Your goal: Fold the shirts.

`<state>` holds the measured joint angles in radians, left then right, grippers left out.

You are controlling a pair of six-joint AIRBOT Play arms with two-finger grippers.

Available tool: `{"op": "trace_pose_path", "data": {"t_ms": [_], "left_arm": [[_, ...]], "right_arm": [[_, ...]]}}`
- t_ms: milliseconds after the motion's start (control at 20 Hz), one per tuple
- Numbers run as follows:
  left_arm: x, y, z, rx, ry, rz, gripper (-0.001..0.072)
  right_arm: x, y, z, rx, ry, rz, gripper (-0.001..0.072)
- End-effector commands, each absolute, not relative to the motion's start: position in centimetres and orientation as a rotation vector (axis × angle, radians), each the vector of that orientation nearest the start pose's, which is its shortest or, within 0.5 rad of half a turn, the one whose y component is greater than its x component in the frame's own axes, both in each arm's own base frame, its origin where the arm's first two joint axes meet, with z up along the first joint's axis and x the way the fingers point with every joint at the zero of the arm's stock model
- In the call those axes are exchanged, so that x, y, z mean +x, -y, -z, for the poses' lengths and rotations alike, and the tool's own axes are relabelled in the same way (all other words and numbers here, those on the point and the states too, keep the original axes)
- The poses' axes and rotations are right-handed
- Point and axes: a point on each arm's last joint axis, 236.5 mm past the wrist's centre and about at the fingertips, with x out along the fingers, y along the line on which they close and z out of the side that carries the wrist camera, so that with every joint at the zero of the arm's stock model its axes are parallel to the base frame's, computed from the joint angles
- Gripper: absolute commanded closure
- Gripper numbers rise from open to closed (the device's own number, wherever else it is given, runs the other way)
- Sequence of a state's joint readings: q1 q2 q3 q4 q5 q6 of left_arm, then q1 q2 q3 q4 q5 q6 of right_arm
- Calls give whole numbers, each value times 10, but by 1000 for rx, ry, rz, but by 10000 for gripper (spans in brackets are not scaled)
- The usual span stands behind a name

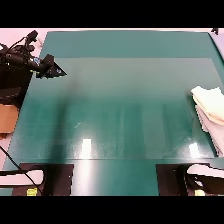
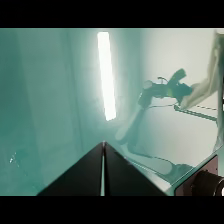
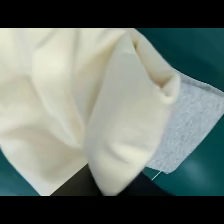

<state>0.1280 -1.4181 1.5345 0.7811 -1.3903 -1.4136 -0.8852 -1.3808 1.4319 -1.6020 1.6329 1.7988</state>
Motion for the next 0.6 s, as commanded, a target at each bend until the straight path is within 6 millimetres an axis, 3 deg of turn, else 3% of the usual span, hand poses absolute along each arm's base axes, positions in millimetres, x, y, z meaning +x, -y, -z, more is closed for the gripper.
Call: {"op": "trace_pose_path", "data": {"t_ms": [0, 50, 150, 250, 350, 450, 550], "left_arm": [[429, 111, -139, -550, -1108, 556, 679], [430, 111, -139, -550, -1104, 554, 679], [430, 111, -139, -550, -1101, 552, 679], [430, 111, -140, -553, -1101, 554, 679], [431, 111, -140, -553, -1098, 554, 679], [433, 112, -142, -559, -1087, 554, 678], [436, 116, -148, -568, -1060, 580, 679]], "right_arm": [[172, 268, -1, 866, -1474, 980, 692], [165, 266, 5, 881, -1491, 985, 628], [161, 265, 4, 901, -1497, 1002, -8], [164, 268, -11, 899, -1480, 1008, -8], [176, 276, -43, 869, -1407, 1019, -8], [207, 291, -94, 784, -1254, 1005, -8], [252, 300, -156, 668, -1072, 957, -8]]}}
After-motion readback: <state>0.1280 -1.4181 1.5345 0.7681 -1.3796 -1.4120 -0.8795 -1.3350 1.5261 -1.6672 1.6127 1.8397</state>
